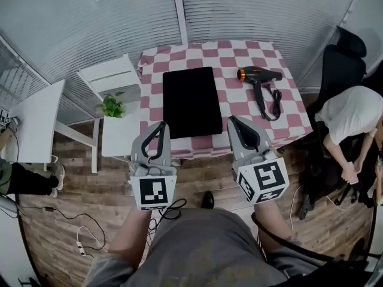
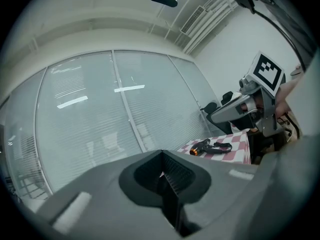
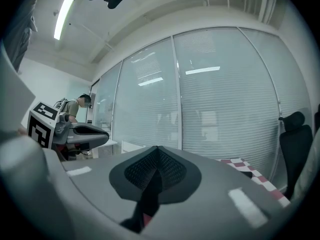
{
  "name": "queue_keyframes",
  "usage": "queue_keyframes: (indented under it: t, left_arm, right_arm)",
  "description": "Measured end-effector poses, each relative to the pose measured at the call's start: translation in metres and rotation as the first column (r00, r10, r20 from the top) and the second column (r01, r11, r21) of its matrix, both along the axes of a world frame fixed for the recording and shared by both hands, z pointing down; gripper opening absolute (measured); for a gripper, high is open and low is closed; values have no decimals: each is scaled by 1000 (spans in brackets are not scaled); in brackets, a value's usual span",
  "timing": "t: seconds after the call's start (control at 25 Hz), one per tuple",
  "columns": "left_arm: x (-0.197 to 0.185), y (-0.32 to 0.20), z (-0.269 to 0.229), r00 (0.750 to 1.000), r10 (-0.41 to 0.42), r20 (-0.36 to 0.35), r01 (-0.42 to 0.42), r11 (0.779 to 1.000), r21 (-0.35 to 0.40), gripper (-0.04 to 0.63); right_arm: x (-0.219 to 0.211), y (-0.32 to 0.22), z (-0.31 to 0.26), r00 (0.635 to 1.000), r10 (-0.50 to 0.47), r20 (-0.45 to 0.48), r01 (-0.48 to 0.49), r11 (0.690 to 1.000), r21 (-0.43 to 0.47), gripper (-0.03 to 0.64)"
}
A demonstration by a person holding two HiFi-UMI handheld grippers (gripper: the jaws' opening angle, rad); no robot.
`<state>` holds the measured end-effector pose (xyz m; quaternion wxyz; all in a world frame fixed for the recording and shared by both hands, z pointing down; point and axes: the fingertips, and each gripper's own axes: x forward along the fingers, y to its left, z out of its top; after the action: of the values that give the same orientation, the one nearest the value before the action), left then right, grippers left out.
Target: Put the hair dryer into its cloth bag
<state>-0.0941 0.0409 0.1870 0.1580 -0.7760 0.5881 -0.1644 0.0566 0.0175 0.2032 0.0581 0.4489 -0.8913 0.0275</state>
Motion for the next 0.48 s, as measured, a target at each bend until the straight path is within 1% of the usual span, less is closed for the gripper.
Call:
queue_keyframes:
  t: [0.12, 0.24, 0.48]
  left_arm:
    - [-9, -6, 5, 1000, -15, 1, 15, 1000, -5, 2]
    - [-18, -13, 15, 1000, -29, -4, 29, 999, -26, 2]
    - [-32, -35, 43, 1000, -2, -12, 1, 996, -85, 2]
  right_arm:
    - [-7, -9, 4, 1000, -14, -5, 14, 1000, -5, 23]
    - [-14, -17, 13, 999, -27, -18, 26, 999, -24, 23]
    - [-28, -39, 31, 999, -18, -47, 15, 998, -68, 28]
